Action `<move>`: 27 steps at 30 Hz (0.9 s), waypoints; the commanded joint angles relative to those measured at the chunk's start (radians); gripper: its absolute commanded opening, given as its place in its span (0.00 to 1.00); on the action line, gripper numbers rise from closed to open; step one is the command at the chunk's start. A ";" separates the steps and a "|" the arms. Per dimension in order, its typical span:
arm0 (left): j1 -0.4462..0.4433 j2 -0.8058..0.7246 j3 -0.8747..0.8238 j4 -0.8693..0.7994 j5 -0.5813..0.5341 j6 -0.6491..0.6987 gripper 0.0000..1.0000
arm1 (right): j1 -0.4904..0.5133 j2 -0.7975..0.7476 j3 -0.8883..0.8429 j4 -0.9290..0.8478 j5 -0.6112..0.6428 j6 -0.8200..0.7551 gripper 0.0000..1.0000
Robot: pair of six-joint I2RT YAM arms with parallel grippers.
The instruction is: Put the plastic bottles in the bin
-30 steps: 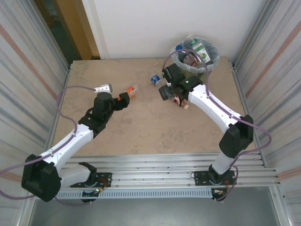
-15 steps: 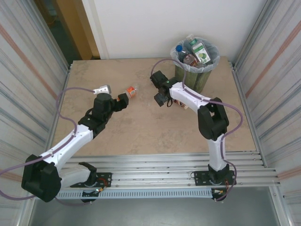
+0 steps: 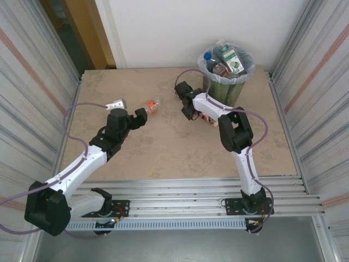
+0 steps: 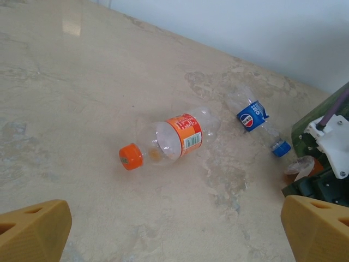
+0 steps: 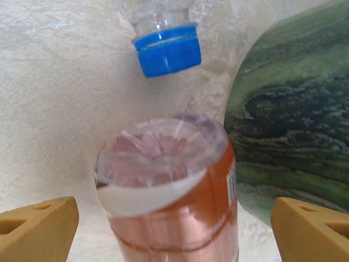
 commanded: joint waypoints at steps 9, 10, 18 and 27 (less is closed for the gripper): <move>0.011 -0.016 -0.008 -0.006 -0.006 -0.020 0.99 | -0.020 0.063 0.064 -0.016 -0.028 -0.021 0.80; 0.011 -0.016 -0.007 -0.008 -0.006 -0.021 0.99 | -0.023 0.066 0.061 -0.020 -0.035 -0.016 0.79; 0.011 -0.015 -0.009 -0.011 -0.007 -0.025 0.99 | -0.033 0.040 0.014 -0.035 -0.075 0.016 0.64; 0.011 -0.015 -0.011 -0.013 -0.007 -0.030 0.99 | 0.024 -0.101 -0.087 -0.030 -0.021 0.033 0.49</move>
